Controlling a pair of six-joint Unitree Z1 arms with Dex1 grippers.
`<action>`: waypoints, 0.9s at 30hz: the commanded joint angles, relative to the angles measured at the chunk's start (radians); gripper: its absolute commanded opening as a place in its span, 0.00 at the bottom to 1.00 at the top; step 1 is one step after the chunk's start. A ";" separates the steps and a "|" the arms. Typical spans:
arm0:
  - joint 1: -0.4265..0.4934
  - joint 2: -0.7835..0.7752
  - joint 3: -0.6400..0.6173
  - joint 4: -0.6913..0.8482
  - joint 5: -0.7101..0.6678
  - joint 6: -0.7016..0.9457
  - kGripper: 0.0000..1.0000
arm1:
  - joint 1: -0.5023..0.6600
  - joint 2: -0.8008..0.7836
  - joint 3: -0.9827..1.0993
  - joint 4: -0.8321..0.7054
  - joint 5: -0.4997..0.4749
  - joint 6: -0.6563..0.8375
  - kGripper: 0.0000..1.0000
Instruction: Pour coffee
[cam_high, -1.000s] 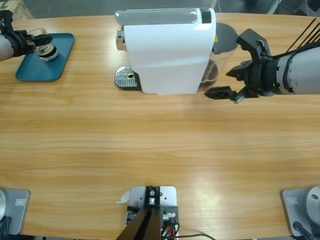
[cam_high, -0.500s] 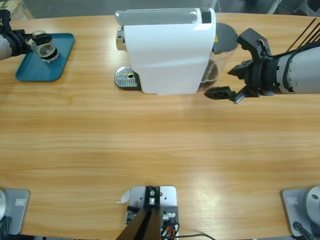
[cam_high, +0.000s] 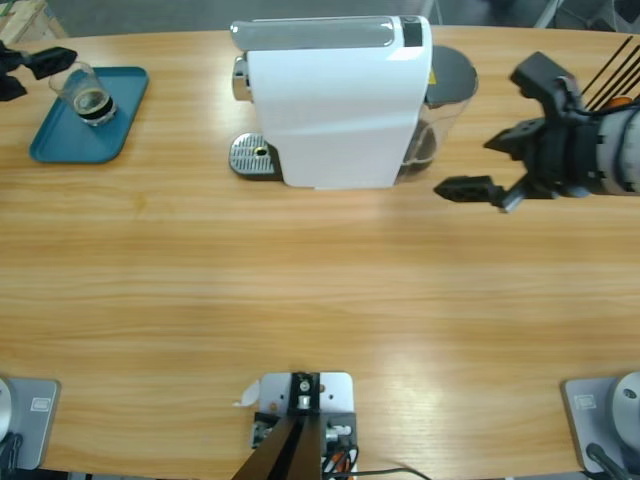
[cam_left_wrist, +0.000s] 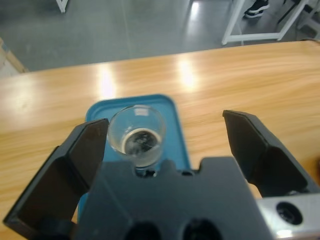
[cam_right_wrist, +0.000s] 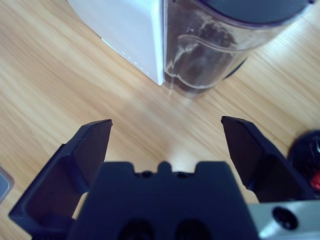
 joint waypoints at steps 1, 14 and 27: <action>-0.217 -0.422 0.039 0.431 -0.008 -0.007 1.00 | -0.007 -0.102 -0.004 0.083 -0.030 0.007 1.00; -0.476 -0.852 -0.075 1.032 -0.059 -0.077 1.00 | -0.005 -0.262 -0.022 0.197 -0.055 -0.022 1.00; -0.490 -0.935 -0.048 1.092 -0.131 -0.075 1.00 | -0.006 -0.364 0.035 0.237 -0.100 -0.034 1.00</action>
